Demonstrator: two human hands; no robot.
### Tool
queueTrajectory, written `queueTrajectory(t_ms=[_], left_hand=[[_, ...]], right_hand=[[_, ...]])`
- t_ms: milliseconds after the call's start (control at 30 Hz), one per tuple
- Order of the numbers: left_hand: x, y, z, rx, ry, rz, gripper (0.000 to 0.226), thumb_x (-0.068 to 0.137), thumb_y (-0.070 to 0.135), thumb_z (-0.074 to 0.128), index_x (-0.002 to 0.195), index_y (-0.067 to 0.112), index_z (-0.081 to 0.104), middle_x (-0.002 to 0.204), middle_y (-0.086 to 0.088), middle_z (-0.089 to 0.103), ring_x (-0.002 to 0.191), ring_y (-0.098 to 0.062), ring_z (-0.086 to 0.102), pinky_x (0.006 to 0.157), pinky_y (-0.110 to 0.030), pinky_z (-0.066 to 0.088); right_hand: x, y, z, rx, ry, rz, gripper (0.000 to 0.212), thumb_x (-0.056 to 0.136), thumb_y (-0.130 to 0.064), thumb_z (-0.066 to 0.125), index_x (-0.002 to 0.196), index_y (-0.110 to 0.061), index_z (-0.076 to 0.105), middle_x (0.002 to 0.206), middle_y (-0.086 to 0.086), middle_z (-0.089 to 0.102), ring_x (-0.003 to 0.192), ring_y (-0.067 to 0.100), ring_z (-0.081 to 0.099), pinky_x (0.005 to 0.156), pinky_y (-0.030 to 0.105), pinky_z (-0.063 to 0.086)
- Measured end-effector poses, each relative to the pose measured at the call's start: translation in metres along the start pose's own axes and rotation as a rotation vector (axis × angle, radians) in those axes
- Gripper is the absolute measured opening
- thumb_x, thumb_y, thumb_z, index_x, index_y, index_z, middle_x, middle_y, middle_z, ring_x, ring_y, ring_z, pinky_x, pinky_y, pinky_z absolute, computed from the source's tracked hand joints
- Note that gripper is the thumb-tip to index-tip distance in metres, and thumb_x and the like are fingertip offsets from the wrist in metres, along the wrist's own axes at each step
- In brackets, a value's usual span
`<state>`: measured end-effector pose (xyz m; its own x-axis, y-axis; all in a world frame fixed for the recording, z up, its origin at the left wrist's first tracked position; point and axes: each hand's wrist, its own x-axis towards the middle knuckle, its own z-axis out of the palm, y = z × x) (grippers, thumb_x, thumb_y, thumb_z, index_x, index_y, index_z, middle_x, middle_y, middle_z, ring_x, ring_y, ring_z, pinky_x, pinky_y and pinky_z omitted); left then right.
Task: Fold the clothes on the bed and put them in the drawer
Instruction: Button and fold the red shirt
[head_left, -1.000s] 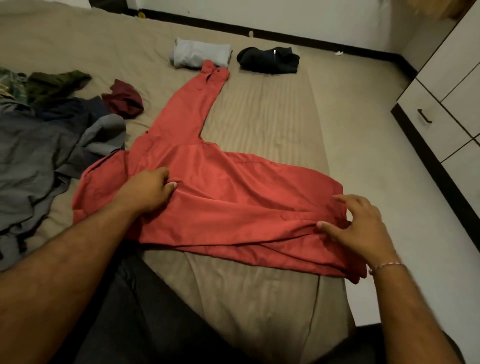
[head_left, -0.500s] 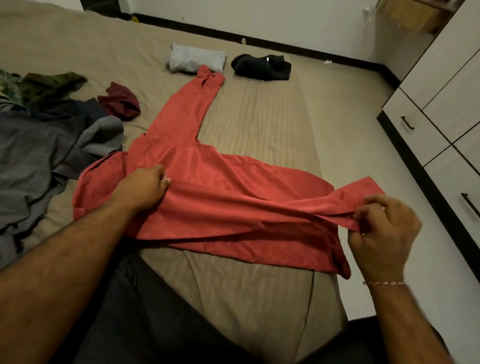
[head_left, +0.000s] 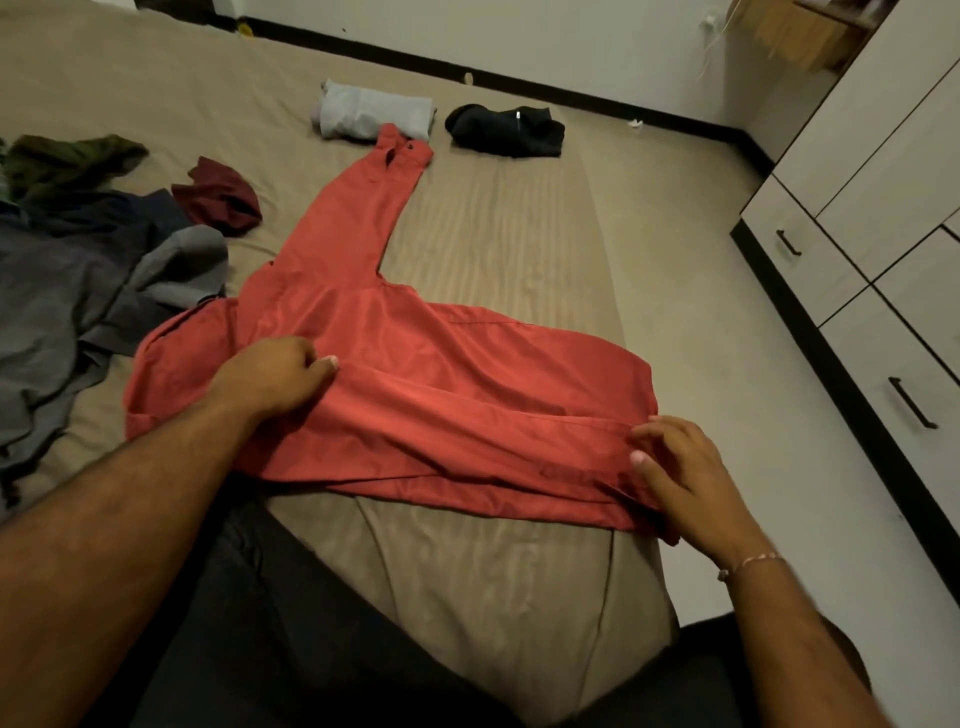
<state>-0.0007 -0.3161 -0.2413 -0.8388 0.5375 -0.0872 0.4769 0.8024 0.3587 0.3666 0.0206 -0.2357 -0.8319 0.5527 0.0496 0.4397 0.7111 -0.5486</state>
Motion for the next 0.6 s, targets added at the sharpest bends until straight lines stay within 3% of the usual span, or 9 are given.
queueTrajectory(t_ms=[67,133,233,333,433,500,600], left_hand=[[0.000,-0.001,0.002,0.053,-0.010,0.025,0.029,0.100,0.039,0.058,0.083,0.015,0.060,0.099,-0.024,0.071,0.094,-0.041,0.066,0.081,-0.043,0.053],[0.000,-0.001,0.004,0.084,0.011,0.028,0.025,0.102,0.036,0.056,0.092,0.013,0.062,0.103,-0.025,0.070,0.096,-0.043,0.066,0.080,-0.043,0.052],[-0.001,-0.001,0.002,0.127,0.065,0.023,0.026,0.103,0.041,0.050,0.098,0.017,0.059,0.104,-0.024,0.069,0.095,-0.044,0.066,0.078,-0.044,0.051],[-0.005,0.000,0.000,0.181,0.138,0.064,0.027,0.103,0.045,0.045,0.099,0.020,0.053,0.100,-0.022,0.068,0.091,-0.045,0.067,0.074,-0.045,0.051],[-0.005,0.003,-0.002,0.233,0.224,0.119,0.028,0.104,0.045,0.044,0.103,0.019,0.052,0.094,-0.022,0.068,0.085,-0.045,0.068,0.067,-0.044,0.045],[-0.004,0.004,-0.005,0.270,0.254,0.148,0.029,0.105,0.046,0.044,0.104,0.018,0.052,0.091,-0.021,0.068,0.083,-0.045,0.068,0.065,-0.044,0.045],[0.002,-0.001,-0.010,0.312,0.240,0.169,0.029,0.105,0.047,0.044,0.103,0.019,0.052,0.089,-0.020,0.068,0.080,-0.044,0.068,0.066,-0.045,0.048]], right_hand=[[0.013,0.012,0.005,-0.099,0.032,0.166,0.051,0.093,-0.046,0.066,0.138,-0.025,0.057,0.144,0.003,0.051,0.134,0.028,0.046,0.113,0.046,0.040],[0.023,0.030,0.007,-0.058,0.025,0.369,0.056,0.090,-0.031,0.076,0.139,-0.015,0.056,0.140,0.013,0.056,0.130,0.036,0.052,0.108,0.048,0.044],[0.027,0.036,0.003,0.399,0.146,0.506,0.008,0.098,-0.016,0.067,0.102,-0.009,0.069,0.103,0.011,0.071,0.105,0.036,0.066,0.083,0.038,0.051],[0.028,0.034,-0.003,0.626,0.340,0.508,0.025,0.106,-0.022,0.055,0.092,-0.007,0.069,0.090,0.010,0.066,0.088,0.028,0.058,0.083,0.043,0.049],[0.027,0.038,0.001,0.473,0.359,0.495,0.028,0.107,-0.026,0.051,0.094,-0.008,0.068,0.091,0.008,0.068,0.088,0.030,0.061,0.085,0.046,0.051],[0.029,0.040,0.006,0.248,0.336,0.470,0.025,0.106,-0.026,0.052,0.092,-0.011,0.067,0.087,0.003,0.066,0.089,0.032,0.062,0.083,0.042,0.048],[0.035,0.037,0.015,0.176,0.332,0.460,0.018,0.104,-0.024,0.055,0.094,-0.015,0.066,0.089,0.005,0.066,0.088,0.030,0.060,0.081,0.036,0.042]])
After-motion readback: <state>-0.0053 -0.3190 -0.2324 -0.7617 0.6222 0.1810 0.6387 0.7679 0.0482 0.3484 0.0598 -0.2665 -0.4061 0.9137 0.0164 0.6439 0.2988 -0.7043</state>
